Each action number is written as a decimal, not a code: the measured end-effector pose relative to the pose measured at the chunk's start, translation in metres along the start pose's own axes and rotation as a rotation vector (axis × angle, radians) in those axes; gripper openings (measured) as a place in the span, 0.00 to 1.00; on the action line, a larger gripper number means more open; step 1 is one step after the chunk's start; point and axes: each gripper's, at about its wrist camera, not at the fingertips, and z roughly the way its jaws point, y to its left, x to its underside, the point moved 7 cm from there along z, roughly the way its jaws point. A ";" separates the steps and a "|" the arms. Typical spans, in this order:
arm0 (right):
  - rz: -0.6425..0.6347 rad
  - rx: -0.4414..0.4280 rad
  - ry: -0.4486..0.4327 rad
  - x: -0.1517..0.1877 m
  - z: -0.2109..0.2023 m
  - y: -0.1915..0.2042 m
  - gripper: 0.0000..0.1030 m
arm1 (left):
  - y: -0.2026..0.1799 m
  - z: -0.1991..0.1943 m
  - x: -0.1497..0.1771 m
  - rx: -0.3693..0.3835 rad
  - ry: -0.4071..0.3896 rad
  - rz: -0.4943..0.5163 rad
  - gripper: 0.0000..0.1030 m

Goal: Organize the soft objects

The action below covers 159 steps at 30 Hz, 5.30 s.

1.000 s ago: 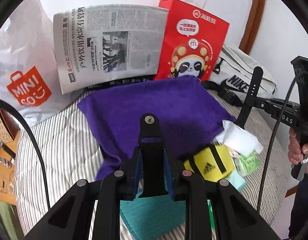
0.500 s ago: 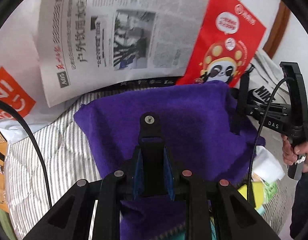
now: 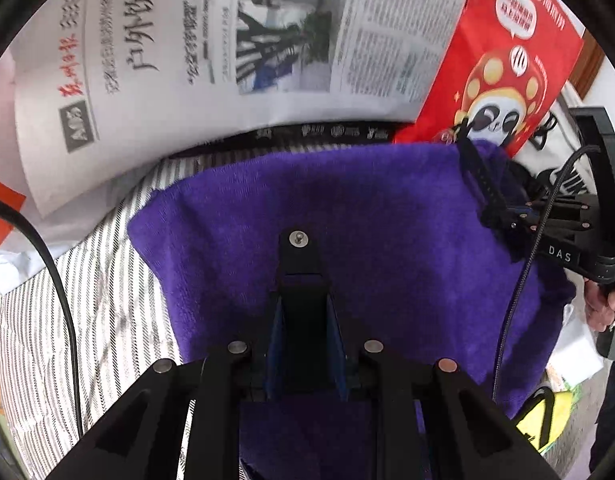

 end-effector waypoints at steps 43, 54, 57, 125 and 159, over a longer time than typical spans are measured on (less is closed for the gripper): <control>0.083 0.028 -0.141 0.172 -0.110 -0.005 0.55 | -0.059 -0.126 0.118 0.043 -0.067 0.057 0.39; 0.032 -0.012 -0.157 0.182 -0.105 0.017 0.36 | -0.064 -0.119 0.134 0.084 -0.048 0.033 0.39; 0.053 -0.015 -0.152 0.172 -0.097 0.016 0.36 | -0.069 -0.117 0.134 0.111 -0.047 0.031 0.39; 0.100 -0.065 -0.261 0.183 -0.134 0.023 0.29 | -0.058 -0.114 0.136 0.207 -0.061 0.022 0.11; 0.153 0.033 -0.294 0.081 -0.116 -0.019 0.29 | -0.012 -0.134 0.054 0.155 -0.160 -0.075 0.11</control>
